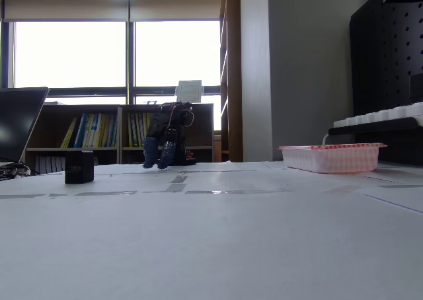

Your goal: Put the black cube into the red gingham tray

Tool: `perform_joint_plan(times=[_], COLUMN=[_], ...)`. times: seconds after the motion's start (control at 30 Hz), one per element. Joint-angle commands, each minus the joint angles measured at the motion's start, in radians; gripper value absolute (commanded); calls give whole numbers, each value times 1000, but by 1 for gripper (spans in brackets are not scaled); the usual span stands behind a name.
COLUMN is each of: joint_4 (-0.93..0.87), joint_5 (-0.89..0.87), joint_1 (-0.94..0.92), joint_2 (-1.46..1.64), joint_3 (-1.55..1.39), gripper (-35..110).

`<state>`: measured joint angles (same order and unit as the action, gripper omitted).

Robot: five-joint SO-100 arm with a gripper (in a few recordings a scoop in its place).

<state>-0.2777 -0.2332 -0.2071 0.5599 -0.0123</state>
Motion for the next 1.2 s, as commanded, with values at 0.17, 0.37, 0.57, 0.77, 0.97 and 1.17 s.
perform_joint_plan(times=[0.17, 0.37, 0.57, 0.77, 0.97, 1.17], joint_4=[523, 864, 1147, 1287, 1295, 1295], joint_5=[-52, 58, 158, 189, 170, 179], joint_1=[-100, -69, -80, -114, -138, -149], joint_2=[403, 675, 927, 1180, 1285, 1330], joint_3=[-21, -61, -123, -293, -414, -486], gripper=[40, 40, 40, 40, 45, 53])
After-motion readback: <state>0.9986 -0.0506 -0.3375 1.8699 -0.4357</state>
